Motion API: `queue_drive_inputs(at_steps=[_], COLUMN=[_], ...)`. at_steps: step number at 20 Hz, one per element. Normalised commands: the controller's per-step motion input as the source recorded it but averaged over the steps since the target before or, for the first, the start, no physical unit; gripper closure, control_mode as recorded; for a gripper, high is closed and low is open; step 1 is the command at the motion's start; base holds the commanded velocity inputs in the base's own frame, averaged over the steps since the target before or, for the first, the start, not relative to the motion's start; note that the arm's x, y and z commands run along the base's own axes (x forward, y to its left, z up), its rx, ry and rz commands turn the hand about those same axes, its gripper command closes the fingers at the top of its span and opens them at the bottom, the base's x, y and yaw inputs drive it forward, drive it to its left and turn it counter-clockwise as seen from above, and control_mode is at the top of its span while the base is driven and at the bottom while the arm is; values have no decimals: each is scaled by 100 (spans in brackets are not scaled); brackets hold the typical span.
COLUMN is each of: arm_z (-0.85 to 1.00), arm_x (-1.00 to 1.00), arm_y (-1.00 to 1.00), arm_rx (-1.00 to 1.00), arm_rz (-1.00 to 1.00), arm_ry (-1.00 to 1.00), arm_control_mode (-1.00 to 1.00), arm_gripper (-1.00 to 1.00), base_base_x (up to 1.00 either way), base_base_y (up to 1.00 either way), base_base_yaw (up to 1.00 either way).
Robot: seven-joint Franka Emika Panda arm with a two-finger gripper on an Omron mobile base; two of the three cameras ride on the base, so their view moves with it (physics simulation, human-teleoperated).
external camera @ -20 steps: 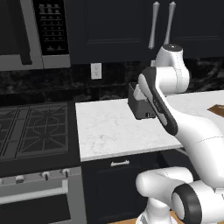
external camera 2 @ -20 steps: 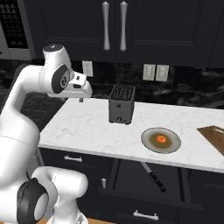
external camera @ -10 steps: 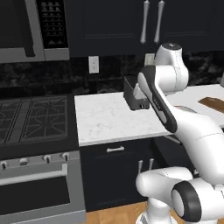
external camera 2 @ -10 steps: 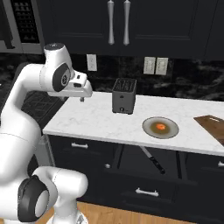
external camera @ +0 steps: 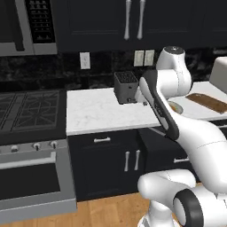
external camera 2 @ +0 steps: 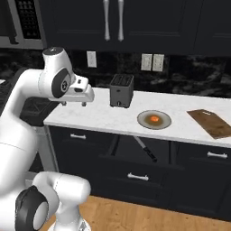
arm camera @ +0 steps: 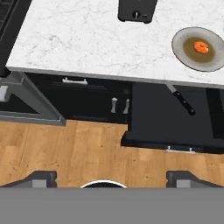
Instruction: Pick up the knife from the drawer and place it on the cutting board. Then place the meat from the plate to the cutting board.
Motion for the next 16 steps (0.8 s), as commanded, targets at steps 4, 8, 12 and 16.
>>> queue_drive_inputs(at_steps=[4, 8, 12, 16], arm_z=[0, 0, 0, 0], arm_x=[0, 0, 0, 0], arm_y=[0, 0, 0, 0], arm_rx=[0, 0, 0, 0], arm_rz=[0, 0, 0, 0], arm_ry=[0, 0, 0, 0], arm_control_mode=[100, 100, 100, 100], arm_gripper=[-100, -100, -100, -100], base_base_x=[34, 42, 38, 15], base_base_y=[-97, -92, -83, -79], base_base_yaw=[16, 14, 17, 20])
